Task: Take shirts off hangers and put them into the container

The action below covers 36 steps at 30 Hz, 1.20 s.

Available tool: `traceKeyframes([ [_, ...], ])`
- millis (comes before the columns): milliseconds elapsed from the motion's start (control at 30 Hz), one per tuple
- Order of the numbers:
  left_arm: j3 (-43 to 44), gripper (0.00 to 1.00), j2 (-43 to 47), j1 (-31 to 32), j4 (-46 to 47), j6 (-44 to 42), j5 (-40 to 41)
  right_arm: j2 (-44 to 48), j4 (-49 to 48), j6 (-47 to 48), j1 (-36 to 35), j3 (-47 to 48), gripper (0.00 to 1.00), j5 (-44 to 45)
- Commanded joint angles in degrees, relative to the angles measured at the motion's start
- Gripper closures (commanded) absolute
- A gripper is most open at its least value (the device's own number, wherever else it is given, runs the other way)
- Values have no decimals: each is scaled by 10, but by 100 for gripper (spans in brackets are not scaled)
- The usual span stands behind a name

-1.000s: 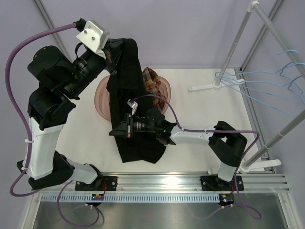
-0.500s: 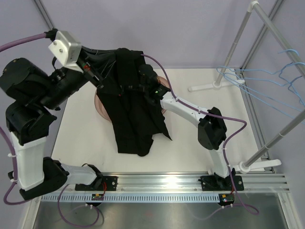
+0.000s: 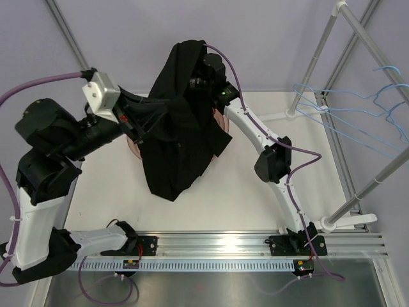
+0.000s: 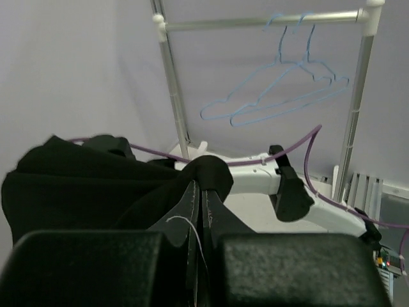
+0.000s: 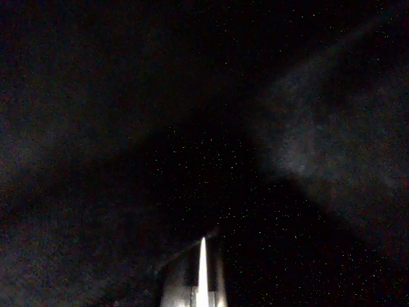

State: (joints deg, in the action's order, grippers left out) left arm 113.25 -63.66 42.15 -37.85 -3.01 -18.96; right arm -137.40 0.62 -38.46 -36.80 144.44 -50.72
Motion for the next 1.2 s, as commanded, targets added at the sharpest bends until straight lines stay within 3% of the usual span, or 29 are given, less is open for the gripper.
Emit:
traceKeyframes([
  [0, -61, 100, 16, 1, 66, 17, -43, -43, -63, -75, 31, 61, 100, -90],
  [67, -93, 100, 19, 1, 73, 12, -9, -65, -110, -135, 44, 71, 100, -95],
  [133, -116, 100, 19, 1, 84, 9, 26, -58, -154, -166, 48, 12, 100, -97],
  [267, -189, 100, 20, -1, 137, -17, 158, -8, -165, -144, 47, -125, 100, -59],
  [433, -322, 100, 21, -23, 297, -81, 291, 92, -97, -74, 39, -311, 100, 16],
  [500, -321, 100, -2, -78, 306, -59, 274, 151, -17, 0, 29, -382, 100, 106],
  [567, -300, 100, -49, -128, 301, -26, 197, 191, 42, 53, 11, -427, 100, 204],
  [700, -266, 100, -119, -211, 293, 27, 141, 302, 10, 77, -4, -591, 100, 277],
  [867, -201, 100, -182, -246, 254, 77, 127, 384, 15, 107, -4, -687, 100, 351],
  [1033, -134, 100, -272, -267, 199, 106, 139, 461, 48, 140, -4, -687, 99, 388],
  [1167, -117, 100, -328, -298, 190, 159, 110, 511, 87, 142, -4, -687, 88, 394],
])
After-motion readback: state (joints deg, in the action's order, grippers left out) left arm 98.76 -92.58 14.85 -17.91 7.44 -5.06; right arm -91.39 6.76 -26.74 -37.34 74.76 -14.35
